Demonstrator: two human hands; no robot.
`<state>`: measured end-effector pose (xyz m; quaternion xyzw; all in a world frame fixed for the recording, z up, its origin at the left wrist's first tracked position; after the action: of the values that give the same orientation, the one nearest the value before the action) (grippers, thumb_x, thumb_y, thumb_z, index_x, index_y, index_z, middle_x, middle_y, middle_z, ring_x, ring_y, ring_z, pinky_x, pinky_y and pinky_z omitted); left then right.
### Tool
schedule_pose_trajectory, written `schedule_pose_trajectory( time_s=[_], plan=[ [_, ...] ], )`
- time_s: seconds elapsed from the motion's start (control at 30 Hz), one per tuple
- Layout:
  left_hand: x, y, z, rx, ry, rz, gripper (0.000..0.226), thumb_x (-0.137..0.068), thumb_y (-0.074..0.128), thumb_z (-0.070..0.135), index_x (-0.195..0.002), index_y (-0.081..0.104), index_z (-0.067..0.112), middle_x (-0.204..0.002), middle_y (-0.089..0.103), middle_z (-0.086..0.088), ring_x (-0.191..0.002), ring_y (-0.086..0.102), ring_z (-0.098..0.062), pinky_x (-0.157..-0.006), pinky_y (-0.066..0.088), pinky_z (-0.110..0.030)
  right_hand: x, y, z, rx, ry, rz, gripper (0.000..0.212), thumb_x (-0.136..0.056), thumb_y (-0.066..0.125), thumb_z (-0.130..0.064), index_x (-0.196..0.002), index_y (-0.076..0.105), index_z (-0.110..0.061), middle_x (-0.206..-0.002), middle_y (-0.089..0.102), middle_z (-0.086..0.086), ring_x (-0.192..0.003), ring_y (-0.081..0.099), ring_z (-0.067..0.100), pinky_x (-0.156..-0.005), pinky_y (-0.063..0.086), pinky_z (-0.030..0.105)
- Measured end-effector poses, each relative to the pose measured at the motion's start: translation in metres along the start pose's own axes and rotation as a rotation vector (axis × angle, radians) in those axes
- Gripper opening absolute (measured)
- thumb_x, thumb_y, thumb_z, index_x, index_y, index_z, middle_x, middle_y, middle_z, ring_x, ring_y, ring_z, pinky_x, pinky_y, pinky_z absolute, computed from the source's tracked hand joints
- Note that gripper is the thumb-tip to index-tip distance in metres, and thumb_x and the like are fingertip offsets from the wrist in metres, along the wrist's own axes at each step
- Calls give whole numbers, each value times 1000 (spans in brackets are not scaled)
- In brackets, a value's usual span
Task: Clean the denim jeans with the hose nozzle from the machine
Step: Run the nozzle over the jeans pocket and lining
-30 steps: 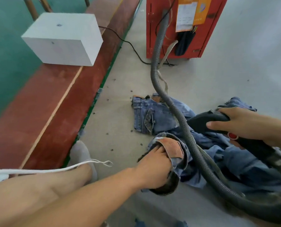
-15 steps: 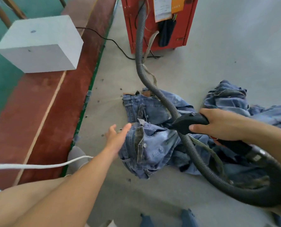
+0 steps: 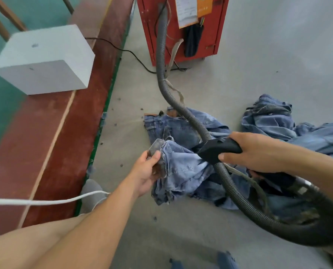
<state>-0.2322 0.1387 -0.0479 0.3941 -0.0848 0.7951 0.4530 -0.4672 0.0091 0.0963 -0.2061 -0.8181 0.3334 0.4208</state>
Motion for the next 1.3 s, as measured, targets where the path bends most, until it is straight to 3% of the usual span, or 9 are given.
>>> schedule_pose_trajectory(
  time_s=[0.2,0.3,0.5,0.67,0.77,0.9,1.0,1.1,1.3],
  plan=[
    [39,72,29,280,16,-198,7,-106,51,13,-106,58,14,-83,76,-8,-69,74,-20,-61,61,-32,41,-9,-21,-156,-57,37,31,-92,64,-58,-90,49,-30,-60,67,-16,-42,62,8,-41,42,15],
    [46,88,23,353,-15,-223,11,-107,47,12,-105,57,11,-85,77,-13,-72,76,-23,-63,63,-38,45,6,-30,-100,-72,50,29,-92,64,-60,-93,51,-34,-68,68,-8,-49,63,1,-44,42,17],
    [51,94,11,385,-46,-153,14,-110,40,9,-108,53,6,-84,77,-18,-68,77,-26,-56,62,-39,25,-8,-14,-423,81,295,34,-96,66,-50,-102,59,-17,-80,70,7,-62,65,22,-65,57,46],
    [48,84,14,453,-54,-55,13,-110,41,10,-108,53,5,-81,75,-18,-65,76,-27,-53,61,-40,35,9,-19,-344,18,93,30,-91,69,-53,-94,57,-26,-59,68,-4,-42,62,12,-41,50,28],
    [52,87,3,416,-92,-37,14,-111,41,12,-108,53,6,-77,76,-17,-63,76,-26,-51,60,-37,25,17,-28,-191,8,115,31,-91,67,-57,-95,58,-28,-66,69,-2,-49,64,9,-52,56,33],
    [57,85,-16,266,-114,-13,17,-111,42,15,-115,56,6,-80,78,-12,-65,76,-23,-53,61,-34,14,-1,-11,-372,112,255,33,-95,66,-47,-101,60,-15,-80,72,10,-60,65,22,-65,59,45],
    [57,82,-17,236,-138,20,26,-106,54,30,-119,64,9,-88,79,-9,-74,76,-22,-62,60,-32,19,5,-13,-330,48,114,30,-90,70,-50,-92,59,-22,-60,68,0,-46,63,14,-44,49,30],
    [61,90,-20,218,-221,-47,55,-95,63,60,-122,68,12,-112,77,-14,-102,74,-30,-93,59,-42,22,27,-26,-195,-6,-12,34,-83,67,-61,-90,56,-30,-64,69,-15,-43,63,7,-40,45,23],
    [70,98,-42,288,-315,-52,64,-103,45,60,-132,68,7,-121,74,-17,-118,67,-34,-112,46,-48,11,8,-20,-244,52,216,26,-92,66,-52,-87,54,-29,-66,67,-4,-56,66,15,-49,49,29]
  ],
)
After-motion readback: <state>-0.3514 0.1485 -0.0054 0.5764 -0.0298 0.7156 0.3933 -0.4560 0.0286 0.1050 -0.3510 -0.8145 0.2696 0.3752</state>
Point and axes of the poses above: each hand's wrist, its own x-axis away from the middle knuckle, its own y-axis out of the palm, z = x × y, the point moved 10 cm from there along -x, towards the middle knuckle
